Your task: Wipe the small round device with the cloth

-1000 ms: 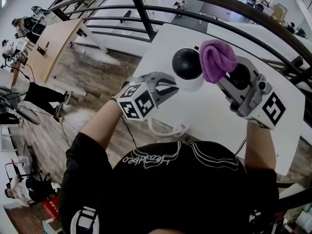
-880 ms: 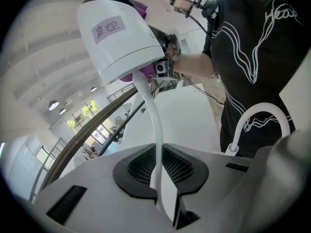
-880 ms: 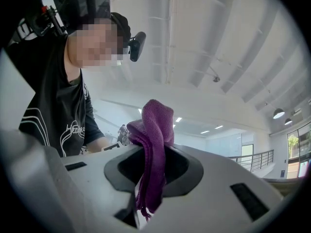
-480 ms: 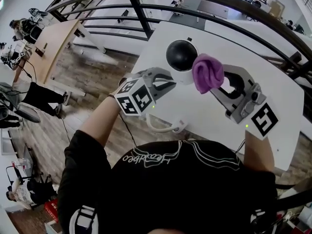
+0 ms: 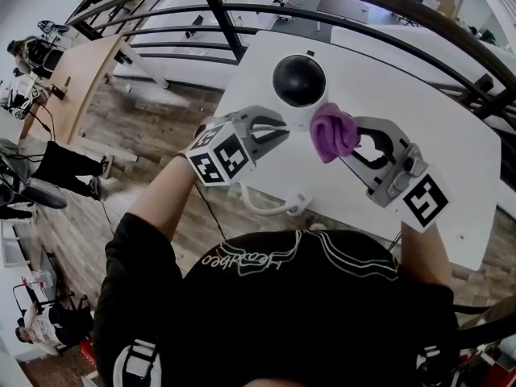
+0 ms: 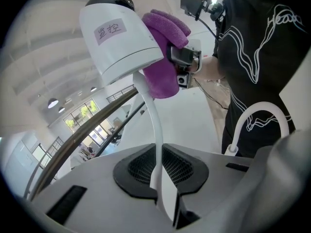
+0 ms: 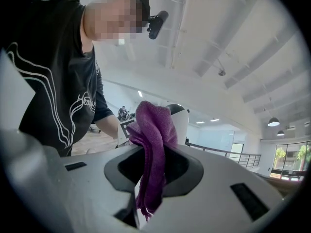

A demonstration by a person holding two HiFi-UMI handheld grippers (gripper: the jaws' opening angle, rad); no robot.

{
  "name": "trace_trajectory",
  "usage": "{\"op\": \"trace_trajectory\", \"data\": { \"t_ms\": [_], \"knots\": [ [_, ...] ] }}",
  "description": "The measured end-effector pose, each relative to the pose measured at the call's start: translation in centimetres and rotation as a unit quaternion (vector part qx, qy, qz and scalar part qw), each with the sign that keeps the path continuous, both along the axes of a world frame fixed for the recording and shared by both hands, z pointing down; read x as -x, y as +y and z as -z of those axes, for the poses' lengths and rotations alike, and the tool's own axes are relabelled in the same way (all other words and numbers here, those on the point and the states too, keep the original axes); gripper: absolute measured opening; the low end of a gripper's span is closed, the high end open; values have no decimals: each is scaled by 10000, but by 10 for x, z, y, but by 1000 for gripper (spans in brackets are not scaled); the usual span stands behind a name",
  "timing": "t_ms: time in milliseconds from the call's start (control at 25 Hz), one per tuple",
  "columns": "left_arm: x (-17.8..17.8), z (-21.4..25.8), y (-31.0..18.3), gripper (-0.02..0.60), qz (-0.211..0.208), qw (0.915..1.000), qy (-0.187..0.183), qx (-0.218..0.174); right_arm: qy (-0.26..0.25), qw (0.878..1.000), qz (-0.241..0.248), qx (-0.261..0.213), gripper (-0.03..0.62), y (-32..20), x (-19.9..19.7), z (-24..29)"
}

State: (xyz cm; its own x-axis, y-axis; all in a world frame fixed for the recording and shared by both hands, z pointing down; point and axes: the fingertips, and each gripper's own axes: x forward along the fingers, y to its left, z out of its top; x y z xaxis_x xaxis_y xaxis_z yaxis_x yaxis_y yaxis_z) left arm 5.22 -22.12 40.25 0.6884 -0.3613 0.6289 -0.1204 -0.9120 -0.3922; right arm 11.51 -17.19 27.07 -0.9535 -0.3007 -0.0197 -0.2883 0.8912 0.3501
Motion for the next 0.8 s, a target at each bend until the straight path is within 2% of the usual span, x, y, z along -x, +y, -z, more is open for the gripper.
{"op": "trace_trajectory", "data": {
  "t_ms": [520, 800],
  "knots": [
    [1, -1, 0, 49, -306, 9989, 345, 62, 497, 9971, -462, 343, 67, 20, -2, -45],
    [2, -1, 2, 49, -424, 9980, 459, 86, 339, 9944, -959, 289, 67, 32, -12, -32]
  ]
}}
